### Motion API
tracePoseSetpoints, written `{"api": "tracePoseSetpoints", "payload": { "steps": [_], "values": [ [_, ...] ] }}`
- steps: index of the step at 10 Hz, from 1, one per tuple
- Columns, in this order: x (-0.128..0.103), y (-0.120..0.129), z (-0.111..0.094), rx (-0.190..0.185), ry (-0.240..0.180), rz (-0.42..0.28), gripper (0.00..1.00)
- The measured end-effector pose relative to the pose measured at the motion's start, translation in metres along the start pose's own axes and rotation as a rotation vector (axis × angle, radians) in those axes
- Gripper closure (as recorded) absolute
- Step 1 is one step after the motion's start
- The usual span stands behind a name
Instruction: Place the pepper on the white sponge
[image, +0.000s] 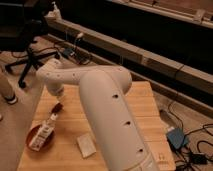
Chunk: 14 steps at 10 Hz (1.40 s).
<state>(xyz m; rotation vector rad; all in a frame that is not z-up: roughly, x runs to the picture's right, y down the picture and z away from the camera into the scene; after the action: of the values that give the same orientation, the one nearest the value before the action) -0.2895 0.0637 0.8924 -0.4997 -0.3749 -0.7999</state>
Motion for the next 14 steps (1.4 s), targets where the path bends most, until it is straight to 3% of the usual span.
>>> {"api": "tracePoseSetpoints", "payload": {
  "steps": [9,14],
  "values": [
    [-0.001,0.016,0.022,-0.05,0.016,0.017,0.35],
    [-0.016,0.009,0.036,-0.054,-0.01,0.007,0.35]
  ]
}}
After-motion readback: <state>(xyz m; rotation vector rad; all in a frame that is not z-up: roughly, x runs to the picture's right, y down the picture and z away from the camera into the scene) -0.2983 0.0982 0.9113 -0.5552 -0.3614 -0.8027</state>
